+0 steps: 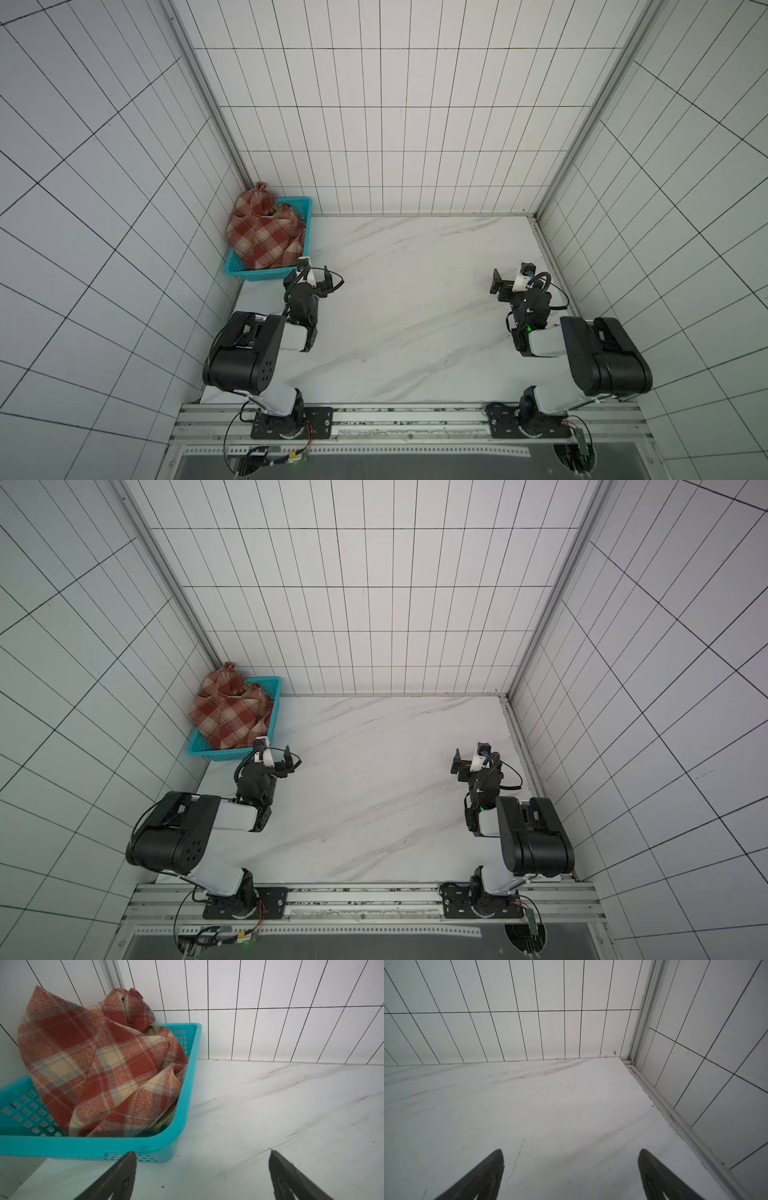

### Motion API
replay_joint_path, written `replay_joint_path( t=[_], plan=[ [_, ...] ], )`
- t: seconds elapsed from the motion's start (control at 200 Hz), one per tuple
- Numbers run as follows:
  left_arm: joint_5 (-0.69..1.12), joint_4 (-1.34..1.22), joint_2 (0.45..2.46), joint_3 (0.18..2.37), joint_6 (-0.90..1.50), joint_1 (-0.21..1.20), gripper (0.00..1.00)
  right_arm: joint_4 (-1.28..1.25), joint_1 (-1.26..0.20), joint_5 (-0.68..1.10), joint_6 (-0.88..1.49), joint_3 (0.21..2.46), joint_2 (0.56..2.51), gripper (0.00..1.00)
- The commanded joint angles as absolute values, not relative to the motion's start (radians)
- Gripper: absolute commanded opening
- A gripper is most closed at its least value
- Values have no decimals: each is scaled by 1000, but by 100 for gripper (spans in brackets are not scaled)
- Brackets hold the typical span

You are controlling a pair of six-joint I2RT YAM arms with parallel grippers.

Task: Fold and stack skirts
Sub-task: Pick up the skirt from the basket.

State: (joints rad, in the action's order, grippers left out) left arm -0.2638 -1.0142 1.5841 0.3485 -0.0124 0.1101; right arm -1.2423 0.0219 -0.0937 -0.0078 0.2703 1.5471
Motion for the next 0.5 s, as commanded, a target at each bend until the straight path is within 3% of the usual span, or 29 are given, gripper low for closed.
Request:
replay_joint_path(
  t=[0.0,0.5],
  plan=[
    [-259,-1043,1589,345,-22,109,97,-1266,32,-87,0,253,1548,100],
    [-179,-1048,1590,343,-24,77,97,-1265,32,-87,0,255,1549,100]
  ],
)
